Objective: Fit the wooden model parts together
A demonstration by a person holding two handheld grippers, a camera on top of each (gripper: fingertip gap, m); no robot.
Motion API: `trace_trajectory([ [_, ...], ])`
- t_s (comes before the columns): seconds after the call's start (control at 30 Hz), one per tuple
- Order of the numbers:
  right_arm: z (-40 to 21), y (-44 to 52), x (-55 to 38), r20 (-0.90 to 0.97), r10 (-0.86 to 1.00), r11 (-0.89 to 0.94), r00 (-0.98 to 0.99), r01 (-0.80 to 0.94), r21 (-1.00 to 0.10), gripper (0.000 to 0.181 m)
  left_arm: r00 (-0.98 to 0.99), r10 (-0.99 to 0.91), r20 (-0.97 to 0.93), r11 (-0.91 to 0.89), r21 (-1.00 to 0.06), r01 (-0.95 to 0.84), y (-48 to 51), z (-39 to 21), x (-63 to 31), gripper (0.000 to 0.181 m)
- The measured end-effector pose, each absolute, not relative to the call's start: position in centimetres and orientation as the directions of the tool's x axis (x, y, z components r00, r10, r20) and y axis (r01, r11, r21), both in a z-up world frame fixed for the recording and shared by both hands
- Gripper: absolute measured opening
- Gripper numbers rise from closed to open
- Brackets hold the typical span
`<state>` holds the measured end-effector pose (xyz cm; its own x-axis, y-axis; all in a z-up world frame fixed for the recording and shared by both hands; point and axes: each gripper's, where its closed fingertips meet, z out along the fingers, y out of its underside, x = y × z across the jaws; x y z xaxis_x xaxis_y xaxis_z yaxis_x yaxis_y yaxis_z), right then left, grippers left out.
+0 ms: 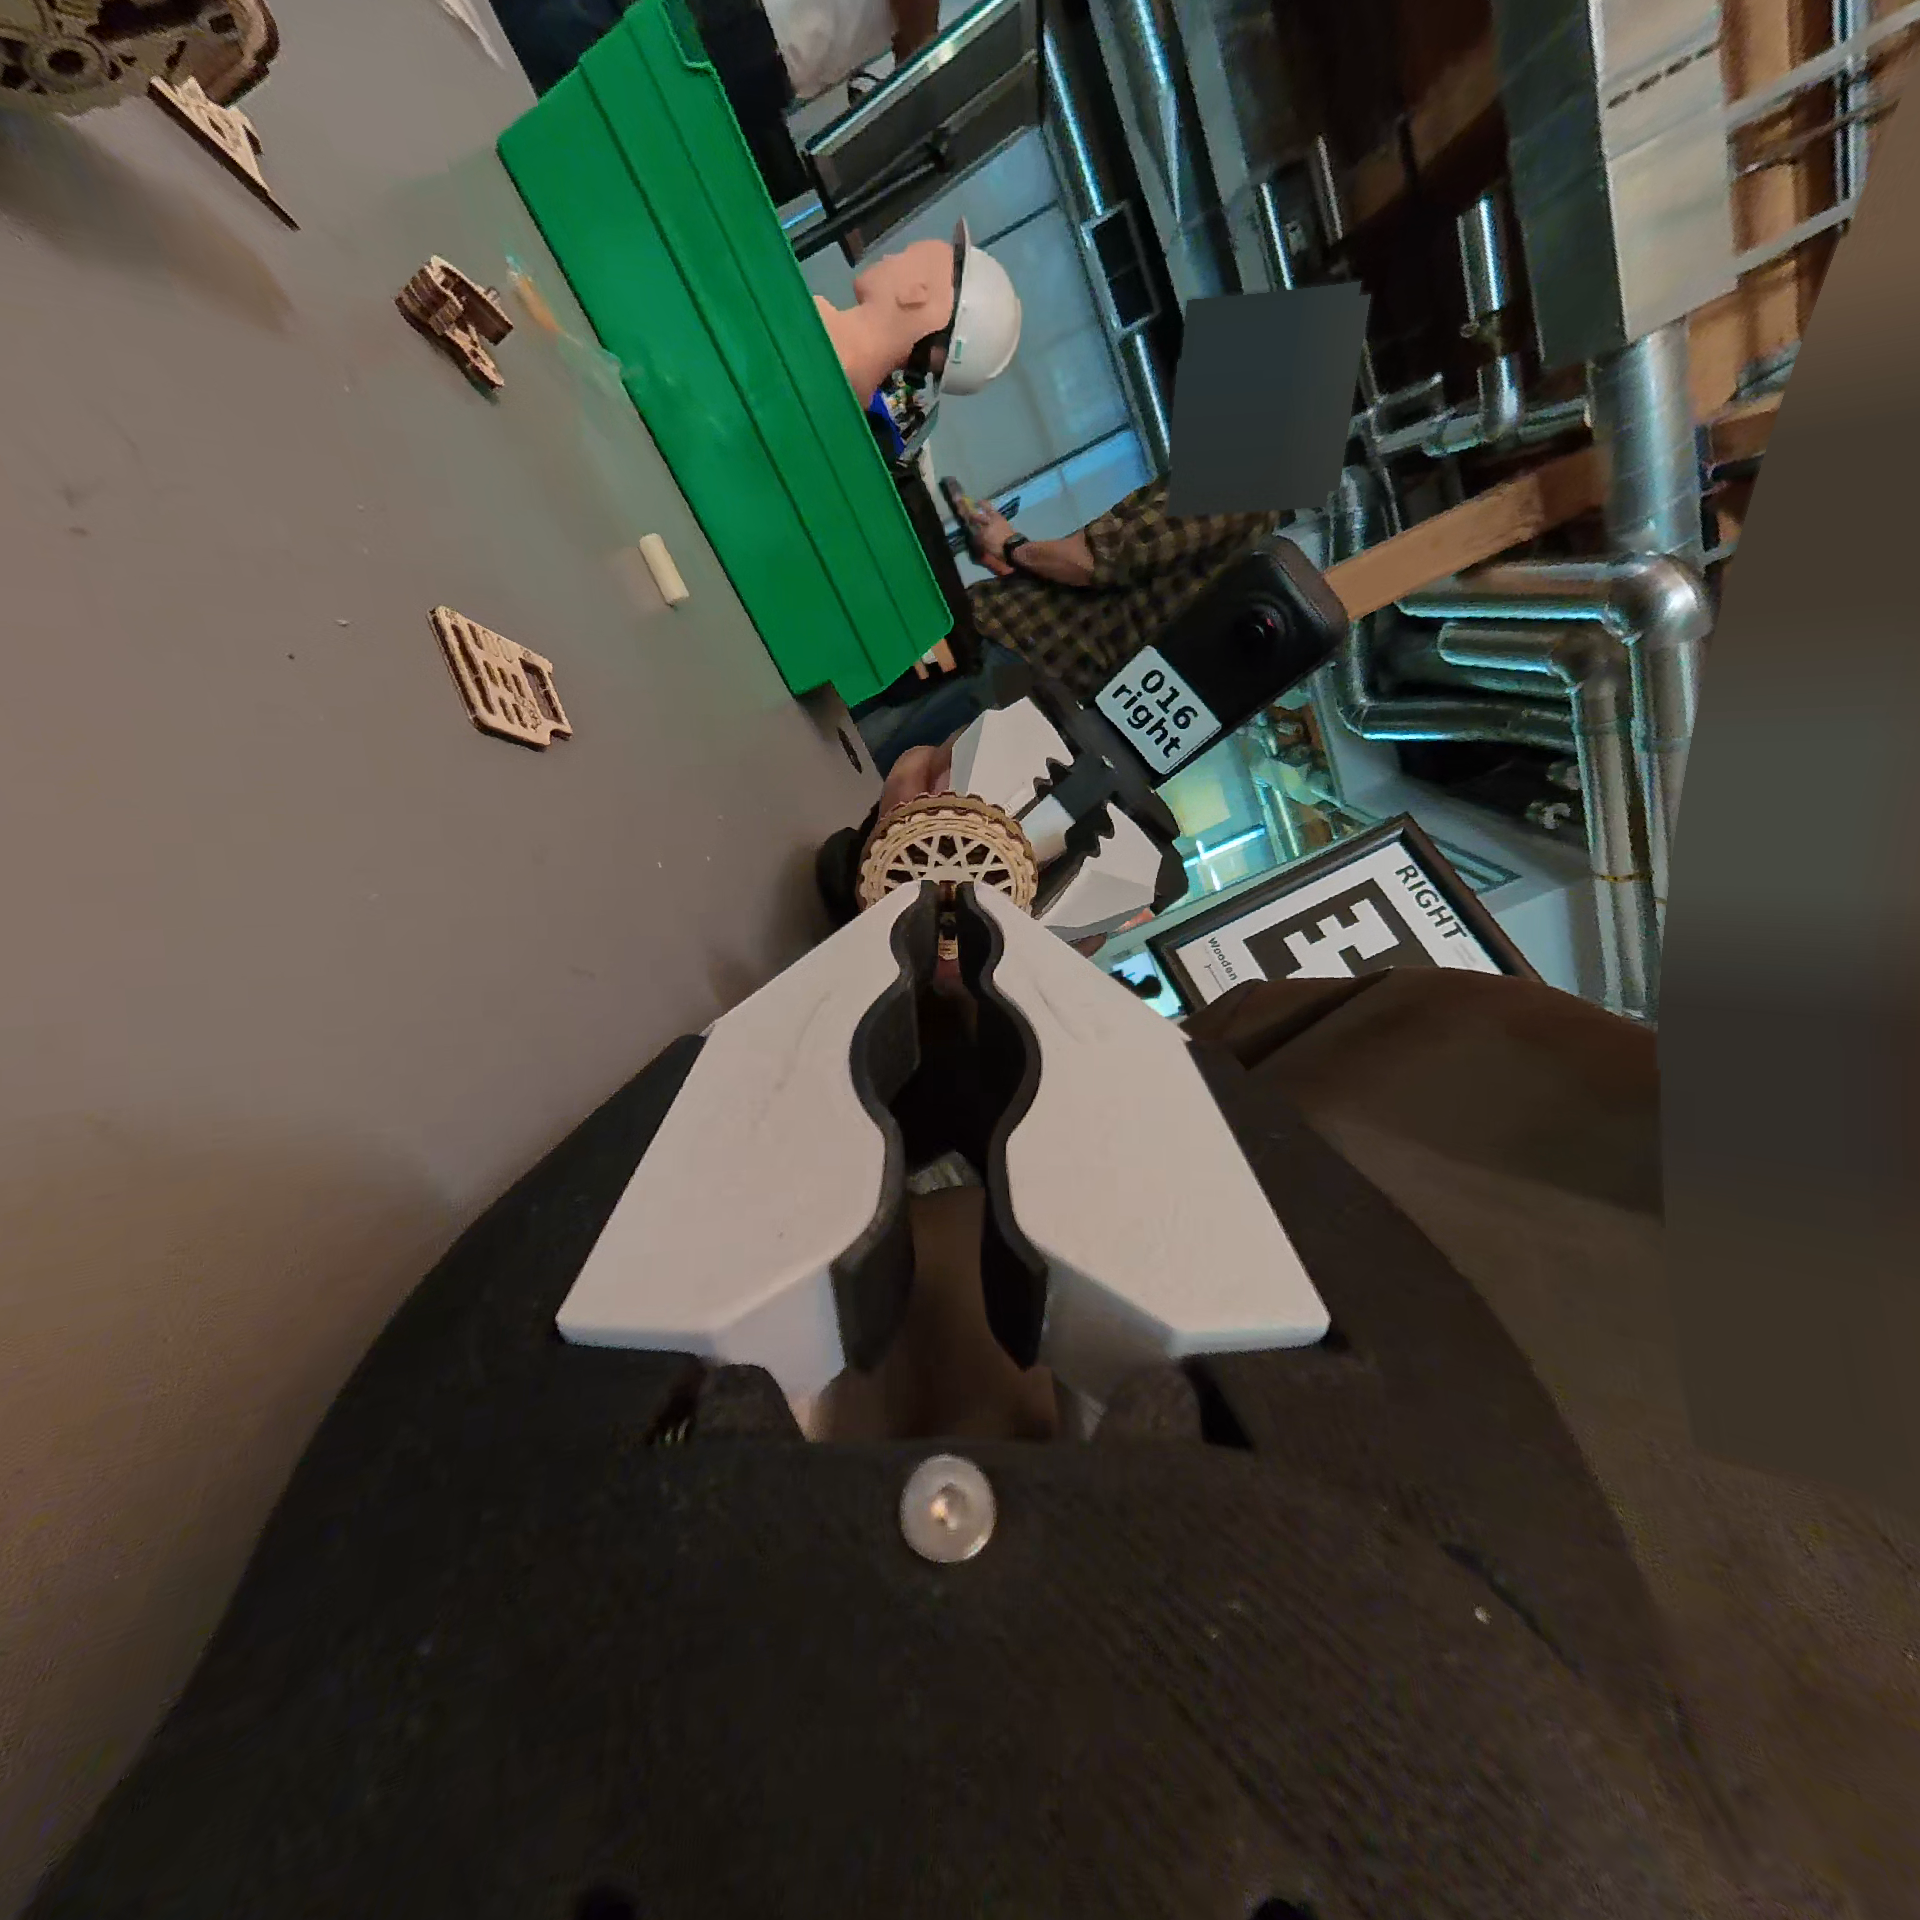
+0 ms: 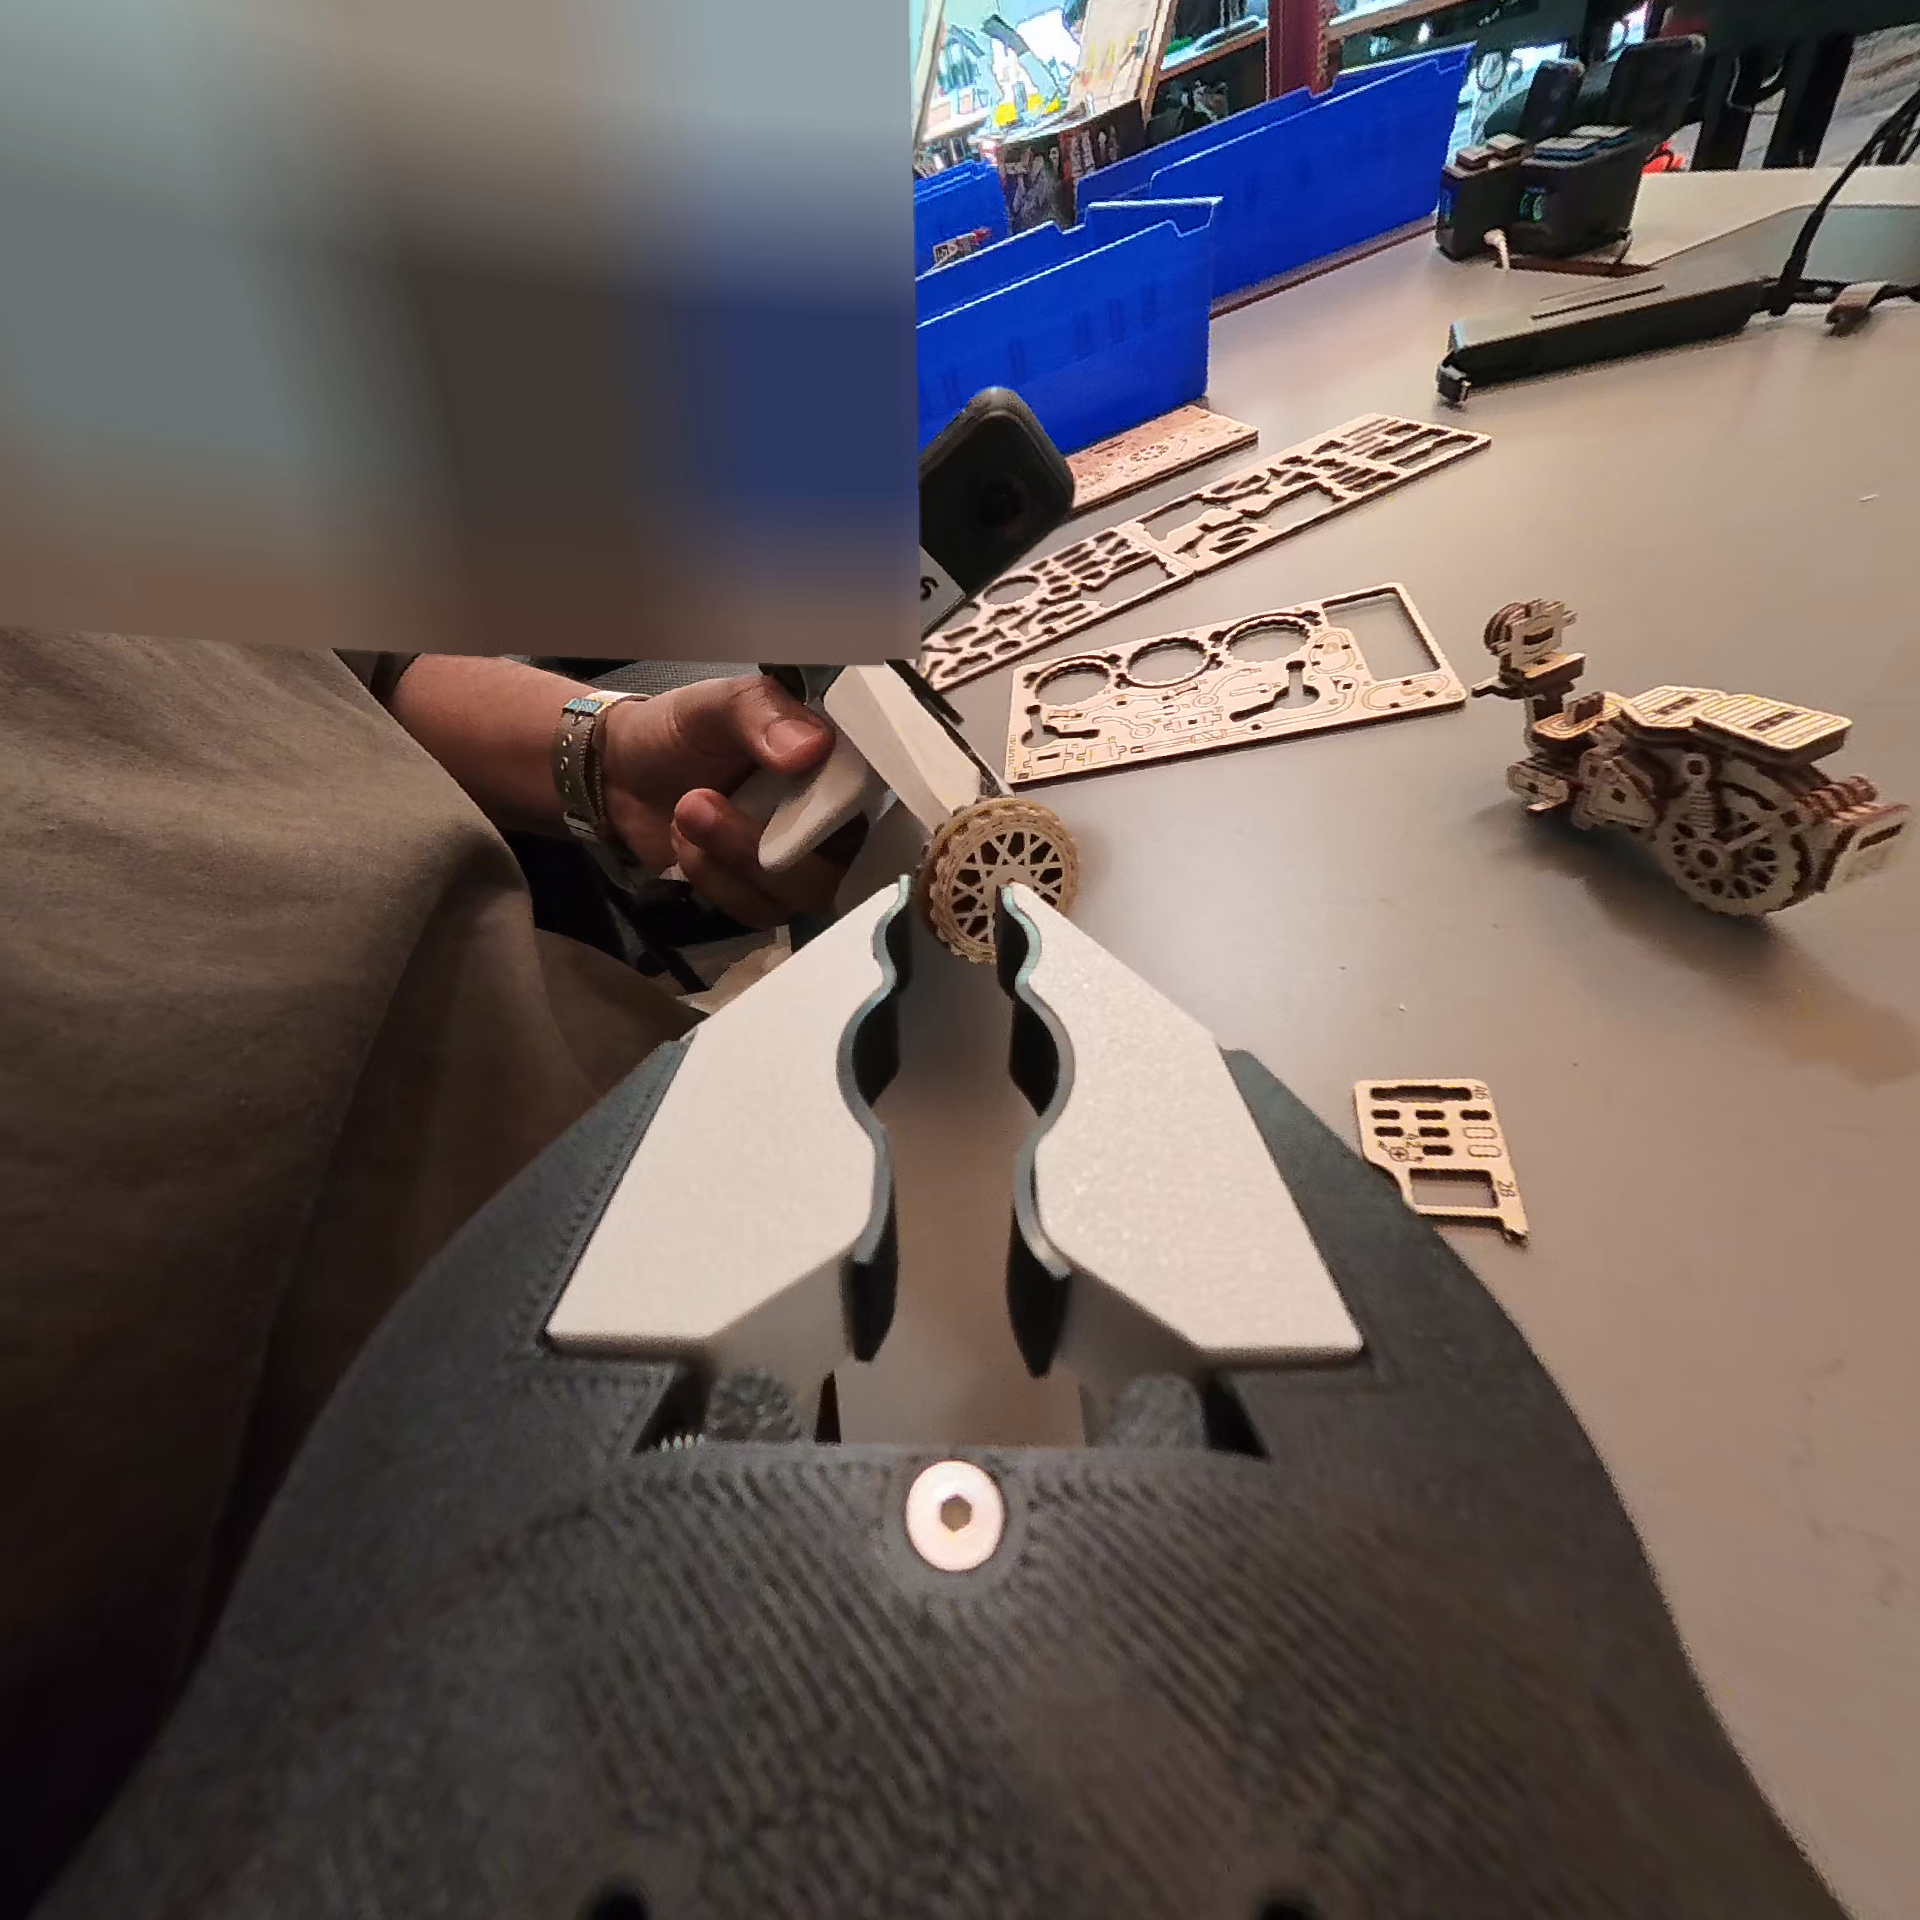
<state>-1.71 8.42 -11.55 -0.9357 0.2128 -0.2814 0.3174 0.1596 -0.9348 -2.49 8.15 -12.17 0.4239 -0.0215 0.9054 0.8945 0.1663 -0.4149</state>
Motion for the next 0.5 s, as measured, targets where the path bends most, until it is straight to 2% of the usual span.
trace_trajectory([
  [0.03, -11.59, 8.42, -1.74, -0.284, 0.215, 0.159, -0.934, 0.321, -0.934, 0.013, 0.431, -0.014, 0.902, 0.165, -0.423, 0.891, 8.15, -12.19, -2.5, 0.0],
  [0.5, -11.77, 8.51, -2.01, -0.286, 0.235, 0.162, -0.929, 0.328, -0.931, 0.018, 0.472, 0.024, 0.881, 0.151, -0.47, 0.87, 8.35, -12.39, -2.3, 0.0],
])
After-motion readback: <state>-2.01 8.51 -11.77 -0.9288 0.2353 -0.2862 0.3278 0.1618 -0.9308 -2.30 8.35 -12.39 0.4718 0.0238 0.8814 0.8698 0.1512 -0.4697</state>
